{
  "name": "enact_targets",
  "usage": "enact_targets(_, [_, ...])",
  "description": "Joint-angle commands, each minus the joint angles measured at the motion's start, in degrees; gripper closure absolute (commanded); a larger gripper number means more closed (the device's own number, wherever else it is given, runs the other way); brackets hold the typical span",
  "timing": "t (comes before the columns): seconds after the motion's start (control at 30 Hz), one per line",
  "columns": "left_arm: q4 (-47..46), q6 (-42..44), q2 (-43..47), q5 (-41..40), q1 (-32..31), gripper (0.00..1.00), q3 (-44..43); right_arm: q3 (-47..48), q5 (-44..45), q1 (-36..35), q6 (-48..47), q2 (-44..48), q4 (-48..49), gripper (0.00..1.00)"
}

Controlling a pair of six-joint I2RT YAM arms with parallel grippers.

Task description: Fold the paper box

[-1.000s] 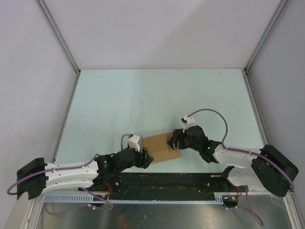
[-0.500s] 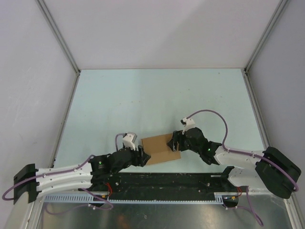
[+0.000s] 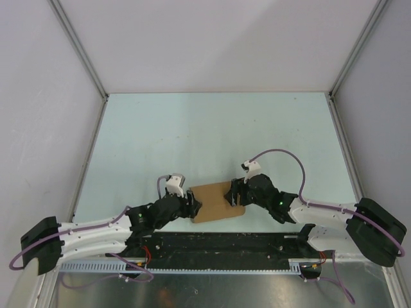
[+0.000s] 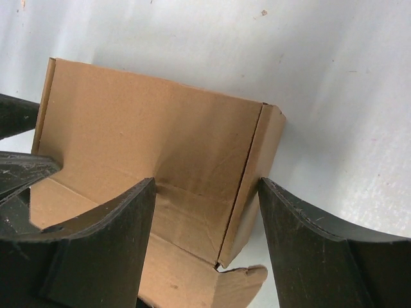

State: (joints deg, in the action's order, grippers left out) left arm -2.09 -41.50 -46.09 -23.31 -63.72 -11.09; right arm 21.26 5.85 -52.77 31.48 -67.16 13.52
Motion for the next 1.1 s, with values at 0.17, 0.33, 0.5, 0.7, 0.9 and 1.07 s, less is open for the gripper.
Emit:
enact_targets(0.17, [-9.68,5.19,-4.62,4.85,4.48,0.31,-2.97,1.60,1.71,-1.54,0.95,2.03,-0.51,0.30])
enact_targets(0.33, [-15.13,5.81,-7.87,7.31,6.68,0.32,-2.62,1.42,2.15,-2.16,1.30,2.21,-0.42,0.30])
enact_targets(0.5, [-19.35,7.57,-12.88,8.37,7.82,0.32,-4.81,1.42,2.24,-2.25,1.39,2.55,-0.86,0.30])
enact_targets(0.7, [-20.06,9.94,-16.06,6.71,8.44,0.31,-8.24,1.42,4.17,-1.81,1.65,3.61,-2.00,0.30])
enact_targets(0.9, [-8.74,7.13,-5.70,2.58,8.44,0.27,-7.63,0.98,4.88,-0.93,1.65,4.58,-2.45,0.29])
enact_targets(1.07, [1.03,4.23,3.18,2.13,8.18,0.19,-5.08,0.89,3.91,-0.14,1.39,3.70,-1.31,0.29])
